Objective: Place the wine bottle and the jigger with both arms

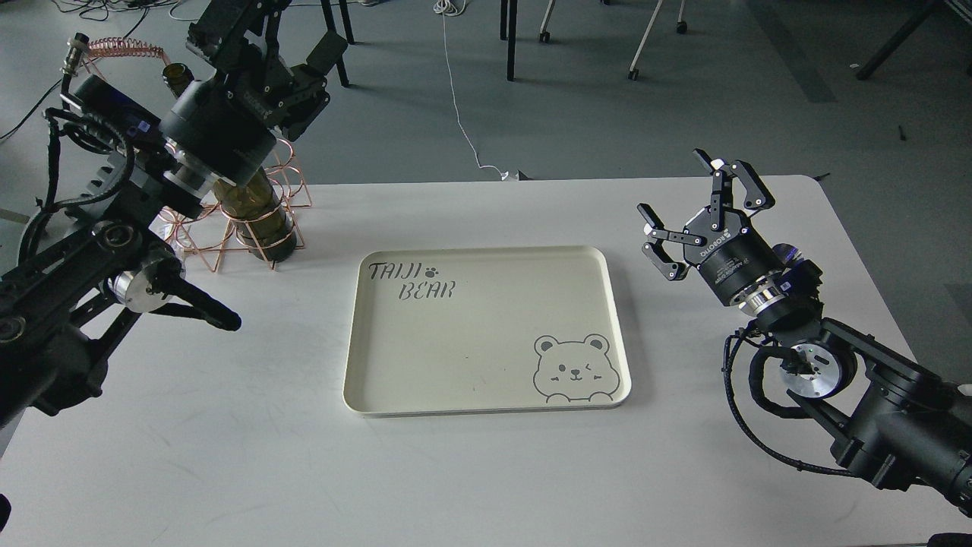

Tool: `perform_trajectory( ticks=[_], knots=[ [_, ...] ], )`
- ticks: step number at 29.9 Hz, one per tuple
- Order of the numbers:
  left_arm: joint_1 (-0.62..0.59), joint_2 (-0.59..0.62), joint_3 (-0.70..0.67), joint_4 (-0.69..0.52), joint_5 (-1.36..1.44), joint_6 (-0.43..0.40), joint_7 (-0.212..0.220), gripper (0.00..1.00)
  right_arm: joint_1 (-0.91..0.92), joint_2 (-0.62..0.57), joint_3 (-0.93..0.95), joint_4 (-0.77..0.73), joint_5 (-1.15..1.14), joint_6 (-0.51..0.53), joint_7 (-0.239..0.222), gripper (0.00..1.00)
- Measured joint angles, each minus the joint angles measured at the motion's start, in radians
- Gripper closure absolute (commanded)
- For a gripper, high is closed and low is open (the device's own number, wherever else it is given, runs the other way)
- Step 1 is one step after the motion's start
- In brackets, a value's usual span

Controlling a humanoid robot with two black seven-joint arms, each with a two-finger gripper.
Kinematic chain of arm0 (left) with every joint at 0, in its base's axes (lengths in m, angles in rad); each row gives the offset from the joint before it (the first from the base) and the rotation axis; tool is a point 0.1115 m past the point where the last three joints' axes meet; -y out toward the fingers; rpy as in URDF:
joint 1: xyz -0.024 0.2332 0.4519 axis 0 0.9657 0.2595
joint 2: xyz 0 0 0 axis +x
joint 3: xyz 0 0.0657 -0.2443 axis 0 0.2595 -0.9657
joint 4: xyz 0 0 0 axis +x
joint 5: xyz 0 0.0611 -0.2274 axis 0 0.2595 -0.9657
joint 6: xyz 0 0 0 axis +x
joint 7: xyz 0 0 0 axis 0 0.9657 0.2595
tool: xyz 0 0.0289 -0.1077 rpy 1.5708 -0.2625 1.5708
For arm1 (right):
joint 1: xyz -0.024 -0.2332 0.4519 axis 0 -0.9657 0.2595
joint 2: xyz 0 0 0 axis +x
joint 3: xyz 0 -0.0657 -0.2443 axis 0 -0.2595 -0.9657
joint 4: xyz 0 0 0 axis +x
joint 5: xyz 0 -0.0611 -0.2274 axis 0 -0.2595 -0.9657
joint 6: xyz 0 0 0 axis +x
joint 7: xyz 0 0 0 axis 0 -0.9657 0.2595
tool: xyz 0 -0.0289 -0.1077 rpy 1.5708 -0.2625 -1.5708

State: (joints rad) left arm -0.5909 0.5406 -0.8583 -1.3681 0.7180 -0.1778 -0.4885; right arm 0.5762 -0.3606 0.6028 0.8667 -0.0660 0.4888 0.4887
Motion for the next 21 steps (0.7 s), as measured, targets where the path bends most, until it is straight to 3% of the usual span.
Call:
perform_trajectory(
  ticks=[5, 13, 21],
  knots=[
    [0.153, -0.115, -0.079, 0.004, -0.002, -0.031, 0.007, 0.0, -0.003, 0.0, 0.007, 0.006, 0.0, 0.0, 0.0, 0.01],
    [0.401, -0.243, -0.222, 0.048, 0.0, -0.037, 0.139, 0.0, -0.013, 0.002, 0.013, 0.011, 0.001, 0.0, 0.0, 0.01],
    [0.492, -0.284, -0.294, 0.058, 0.0, -0.057, 0.152, 0.0, -0.038, -0.009, 0.016, 0.05, 0.002, 0.0, 0.0, 0.01]
  ],
)
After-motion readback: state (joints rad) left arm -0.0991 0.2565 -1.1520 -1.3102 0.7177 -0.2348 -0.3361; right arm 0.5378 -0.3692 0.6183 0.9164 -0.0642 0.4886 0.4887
